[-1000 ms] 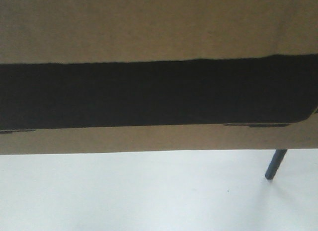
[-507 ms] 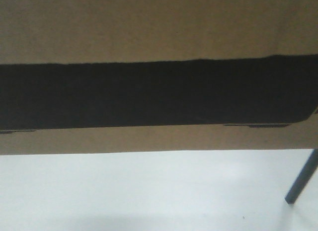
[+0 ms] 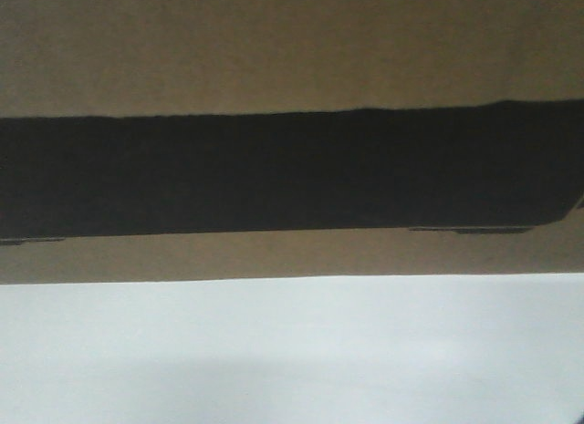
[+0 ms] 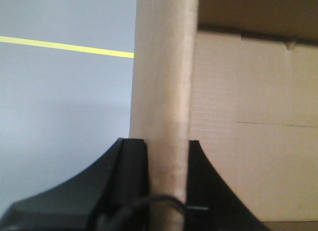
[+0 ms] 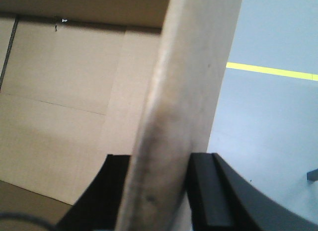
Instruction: Grab box from left shelf to table start
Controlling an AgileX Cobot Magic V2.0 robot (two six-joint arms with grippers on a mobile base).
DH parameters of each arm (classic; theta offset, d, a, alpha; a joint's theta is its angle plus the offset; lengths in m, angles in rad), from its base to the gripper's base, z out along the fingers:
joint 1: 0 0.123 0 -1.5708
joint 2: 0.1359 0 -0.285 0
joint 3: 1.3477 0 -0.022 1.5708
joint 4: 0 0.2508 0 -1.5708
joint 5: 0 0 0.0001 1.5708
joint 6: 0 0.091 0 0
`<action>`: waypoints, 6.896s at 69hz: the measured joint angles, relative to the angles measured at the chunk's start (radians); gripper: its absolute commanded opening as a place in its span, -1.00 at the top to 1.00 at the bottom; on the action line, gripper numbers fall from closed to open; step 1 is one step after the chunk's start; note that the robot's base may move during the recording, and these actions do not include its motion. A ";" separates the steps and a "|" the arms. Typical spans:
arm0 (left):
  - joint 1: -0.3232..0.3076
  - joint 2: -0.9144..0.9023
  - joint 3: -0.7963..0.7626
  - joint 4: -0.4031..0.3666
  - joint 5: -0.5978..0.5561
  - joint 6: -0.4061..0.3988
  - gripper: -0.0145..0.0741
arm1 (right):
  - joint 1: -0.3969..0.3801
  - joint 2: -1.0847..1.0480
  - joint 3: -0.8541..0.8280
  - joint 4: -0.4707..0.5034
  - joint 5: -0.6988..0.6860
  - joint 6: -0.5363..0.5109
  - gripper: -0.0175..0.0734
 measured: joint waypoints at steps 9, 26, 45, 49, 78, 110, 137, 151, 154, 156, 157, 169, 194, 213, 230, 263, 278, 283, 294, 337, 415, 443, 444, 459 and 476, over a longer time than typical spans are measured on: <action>0.000 0.000 0.000 0.000 0.000 0.000 0.91 | 0.000 0.000 0.000 0.000 0.000 0.000 0.46; 0.000 0.000 0.000 0.000 0.000 0.000 0.91 | 0.000 0.000 0.000 0.000 0.000 0.000 0.46; 0.000 0.000 0.000 0.000 0.000 0.000 0.91 | 0.000 0.000 0.000 0.000 0.000 0.000 0.46; 0.000 0.000 0.000 0.000 0.000 0.000 0.91 | 0.000 0.000 0.000 0.000 0.000 0.000 0.46; 0.000 0.000 0.000 0.000 0.000 0.000 0.91 | 0.000 0.000 0.000 0.000 0.000 0.000 0.46; 0.000 0.000 0.000 0.000 0.000 0.000 0.91 | 0.000 0.000 0.000 0.000 0.000 0.000 0.46; 0.000 0.000 0.000 0.000 0.000 0.000 0.91 | 0.000 0.000 0.000 0.000 0.000 0.000 0.46; 0.000 0.000 0.000 0.000 0.000 0.000 0.91 | 0.000 0.000 0.000 0.000 0.000 0.000 0.46; 0.000 0.000 0.000 0.000 0.000 0.000 0.91 | 0.000 0.000 0.000 0.000 0.000 0.000 0.46; 0.000 0.000 0.000 0.000 0.000 0.000 0.91 | 0.000 0.000 0.000 0.000 0.000 0.000 0.46; 0.000 0.000 0.000 0.000 0.000 0.000 0.91 | 0.000 0.000 0.000 0.000 0.000 0.000 0.46; 0.000 0.000 0.000 0.000 0.000 0.000 0.91 | 0.000 0.000 0.000 0.000 0.000 0.000 0.46; 0.000 0.000 0.000 0.000 0.000 0.000 0.91 | 0.000 0.000 0.000 0.000 0.000 0.000 0.46; 0.000 0.000 0.000 0.000 0.000 0.000 0.91 | 0.000 0.000 0.000 0.000 0.000 0.000 0.46; 0.000 0.000 0.000 0.000 0.000 0.000 0.91 | 0.000 0.000 0.000 0.000 0.000 0.000 0.46; 0.000 0.000 0.000 0.000 0.000 0.000 0.91 | 0.000 0.002 0.000 0.000 -0.002 0.000 0.46; 0.000 0.000 0.000 0.000 0.000 0.000 0.91 | 0.000 0.002 0.000 0.000 -0.002 0.000 0.46; 0.000 0.000 0.000 0.000 0.000 0.000 0.91 | 0.000 0.002 0.000 0.000 -0.002 0.000 0.46; 0.000 0.000 0.000 0.000 0.000 0.000 0.91 | 0.000 0.002 0.000 0.000 -0.002 0.000 0.46; 0.000 0.000 0.001 0.000 0.000 0.000 0.91 | 0.000 0.002 0.000 0.000 -0.002 0.000 0.46; 0.000 0.002 0.001 -0.002 -0.002 0.000 0.91 | 0.000 0.002 0.000 0.000 0.002 0.000 0.46; 0.000 0.002 0.001 -0.002 -0.002 0.000 0.91 | 0.000 0.002 0.000 0.000 0.002 0.000 0.46; 0.000 0.002 0.001 -0.002 -0.002 0.000 0.91 | 0.000 0.002 0.000 0.000 0.002 0.000 0.46; 0.000 0.002 0.001 -0.002 -0.002 0.000 0.91 | 0.000 0.002 0.000 0.000 0.002 0.000 0.46; 0.000 0.002 0.001 -0.002 -0.002 0.000 0.91 | 0.000 0.002 0.000 0.000 0.002 0.000 0.46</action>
